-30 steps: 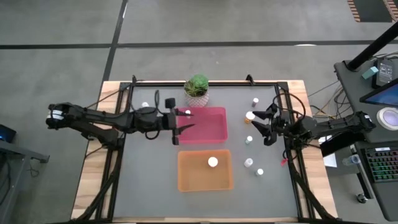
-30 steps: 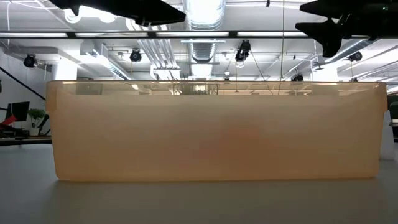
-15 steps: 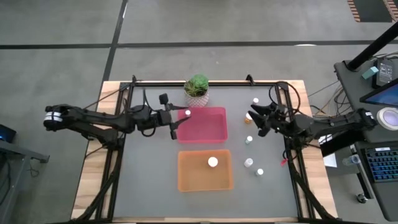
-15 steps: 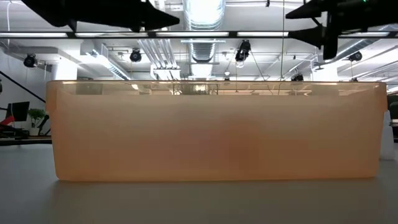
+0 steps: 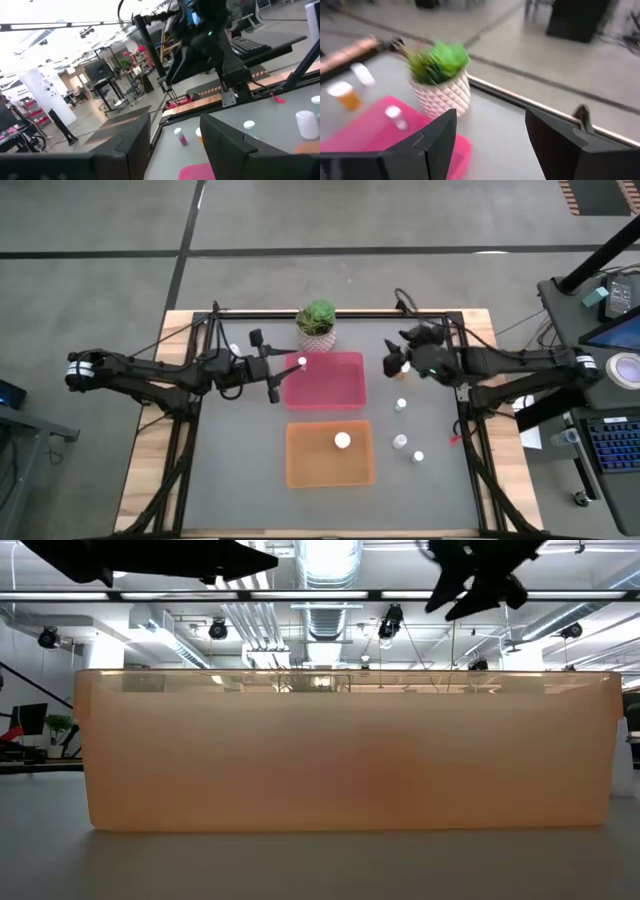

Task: Pick and place medicine bottles into bin by pill shape (circle, oval)
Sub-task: Put the blue capsule bottle into the orange bin

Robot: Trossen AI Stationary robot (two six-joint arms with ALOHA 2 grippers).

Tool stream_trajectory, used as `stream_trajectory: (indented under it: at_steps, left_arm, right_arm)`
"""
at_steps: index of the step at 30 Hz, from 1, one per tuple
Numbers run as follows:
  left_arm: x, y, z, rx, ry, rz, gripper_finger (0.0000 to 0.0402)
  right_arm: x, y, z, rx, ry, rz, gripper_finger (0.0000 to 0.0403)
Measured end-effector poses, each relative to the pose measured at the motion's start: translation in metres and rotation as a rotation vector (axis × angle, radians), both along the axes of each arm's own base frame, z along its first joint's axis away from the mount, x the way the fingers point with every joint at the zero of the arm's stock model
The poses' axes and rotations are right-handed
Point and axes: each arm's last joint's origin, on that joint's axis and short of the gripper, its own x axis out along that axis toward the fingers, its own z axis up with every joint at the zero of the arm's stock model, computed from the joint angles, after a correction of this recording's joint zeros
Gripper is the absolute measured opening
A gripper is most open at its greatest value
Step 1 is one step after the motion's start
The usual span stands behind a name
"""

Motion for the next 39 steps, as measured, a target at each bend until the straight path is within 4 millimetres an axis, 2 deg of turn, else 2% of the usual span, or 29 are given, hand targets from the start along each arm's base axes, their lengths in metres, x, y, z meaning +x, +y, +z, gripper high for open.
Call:
stream_trajectory:
  at_steps: [5,9,13,17,22,30,39]
  left_arm:
    - [-0.003,0.000,0.002,0.001,-0.013,0.000,0.0157]
    - [-0.003,0.000,0.002,0.001,-0.010,0.000,0.0157]
    - [-0.003,0.000,0.002,0.001,-0.009,0.000,0.0157]
    - [-0.003,0.000,0.002,0.002,-0.010,0.000,0.0157]
    - [-0.003,0.000,0.002,0.002,-0.009,0.000,0.0157]
    - [-0.003,0.000,0.001,0.002,-0.004,0.000,0.0157]
    - [-0.003,0.000,0.001,0.002,-0.001,0.000,0.0157]
  right_arm:
    - [0.012,-0.035,0.012,0.142,0.105,-0.018,0.0228]
    - [0.021,-0.068,0.007,0.283,0.202,-0.002,0.0228]
    - [0.023,-0.104,-0.004,0.415,0.279,0.003,0.0228]
    - [0.019,-0.136,-0.022,0.536,0.360,-0.029,0.0228]
    - [0.003,-0.166,-0.043,0.654,0.481,-0.131,0.0228]
    - [-0.018,-0.187,-0.063,0.786,0.594,-0.189,0.0228]
    - [-0.025,-0.194,-0.066,0.816,0.582,-0.188,0.0228]
